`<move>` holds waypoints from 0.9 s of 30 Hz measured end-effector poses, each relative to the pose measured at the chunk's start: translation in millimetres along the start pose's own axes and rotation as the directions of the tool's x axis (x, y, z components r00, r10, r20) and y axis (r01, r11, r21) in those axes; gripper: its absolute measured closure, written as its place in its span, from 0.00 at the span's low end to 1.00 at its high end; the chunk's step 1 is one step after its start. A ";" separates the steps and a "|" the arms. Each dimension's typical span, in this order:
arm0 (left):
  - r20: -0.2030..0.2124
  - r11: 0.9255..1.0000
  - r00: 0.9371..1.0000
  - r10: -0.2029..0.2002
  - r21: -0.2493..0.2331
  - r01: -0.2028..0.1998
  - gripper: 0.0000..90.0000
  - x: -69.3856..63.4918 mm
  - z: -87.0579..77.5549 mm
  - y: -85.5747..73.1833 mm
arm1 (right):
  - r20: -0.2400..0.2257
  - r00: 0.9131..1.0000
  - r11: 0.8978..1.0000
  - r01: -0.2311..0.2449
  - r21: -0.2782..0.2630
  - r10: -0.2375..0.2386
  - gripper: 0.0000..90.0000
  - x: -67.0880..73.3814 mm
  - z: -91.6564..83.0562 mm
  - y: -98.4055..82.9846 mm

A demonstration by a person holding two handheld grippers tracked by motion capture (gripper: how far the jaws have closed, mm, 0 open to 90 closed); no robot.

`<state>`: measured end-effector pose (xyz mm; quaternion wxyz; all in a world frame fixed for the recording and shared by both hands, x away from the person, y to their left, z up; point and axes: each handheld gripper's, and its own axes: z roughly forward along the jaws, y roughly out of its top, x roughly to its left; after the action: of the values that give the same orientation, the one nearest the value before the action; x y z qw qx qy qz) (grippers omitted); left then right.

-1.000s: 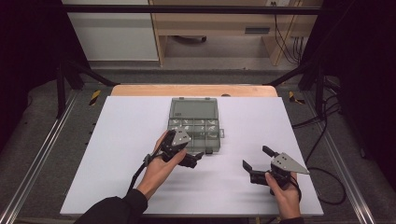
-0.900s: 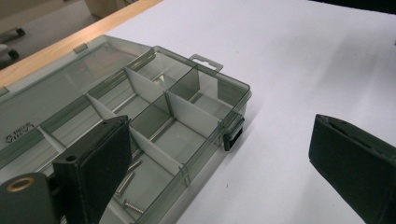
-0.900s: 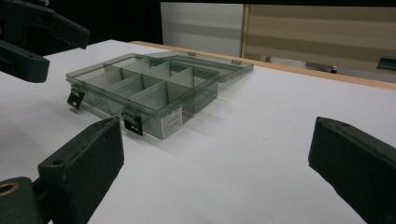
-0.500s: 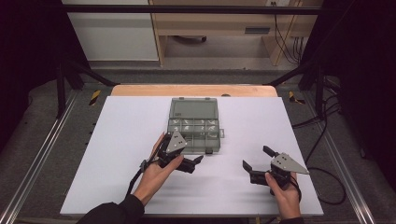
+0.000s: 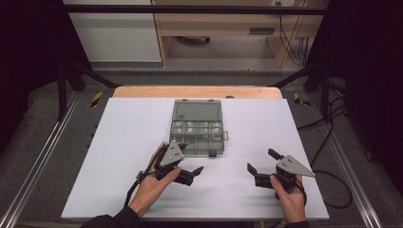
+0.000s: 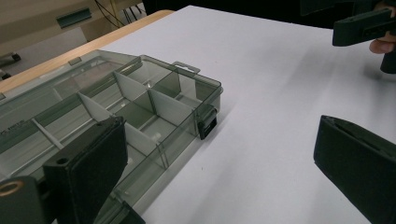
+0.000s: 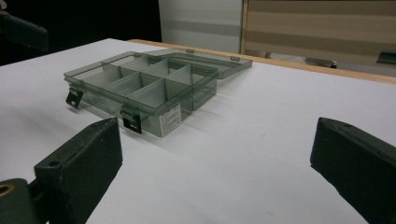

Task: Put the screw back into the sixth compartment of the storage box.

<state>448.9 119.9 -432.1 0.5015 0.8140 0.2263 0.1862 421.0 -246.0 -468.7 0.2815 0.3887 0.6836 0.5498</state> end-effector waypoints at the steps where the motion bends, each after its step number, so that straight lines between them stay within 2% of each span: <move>1: -0.003 1.000 1.000 0.000 -0.001 0.000 0.04 0.0 -1.7 -1.1 | -0.004 1.000 1.000 -0.005 0.004 0.005 0.03 -0.6 0.0 -0.2; 7: -0.027 1.000 1.000 -0.004 -0.024 0.003 0.04 3.5 -13.8 -6.8 | -0.009 1.000 1.000 -0.004 0.003 0.004 0.03 -0.7 0.2 -0.3; 10: -0.039 0.998 0.999 -0.036 -0.052 0.034 0.04 6.9 -22.8 -10.9 | -0.007 1.000 1.000 -0.003 0.004 0.003 0.03 -1.1 0.3 -0.4; 13: -0.052 0.997 0.997 -0.048 -0.069 0.045 0.04 10.1 -31.0 -14.7 | -0.006 1.000 1.000 -0.009 0.013 0.009 0.02 -0.1 0.8 -0.4; 21: -0.080 0.989 0.993 -0.091 -0.120 0.081 0.04 22.5 -47.0 -20.7 | -0.012 1.000 1.000 0.010 0.013 -0.010 0.03 -0.2 1.0 -0.5; 27: -0.093 0.988 0.991 -0.093 -0.135 0.080 0.04 28.5 -56.2 -25.8 | -0.017 1.000 1.000 0.013 0.014 -0.013 0.03 -0.4 0.8 -0.6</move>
<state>438.1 187.0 -429.1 0.5497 0.7585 0.2733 0.2189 421.7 -246.0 -469.5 0.2767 0.3816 0.6923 0.5464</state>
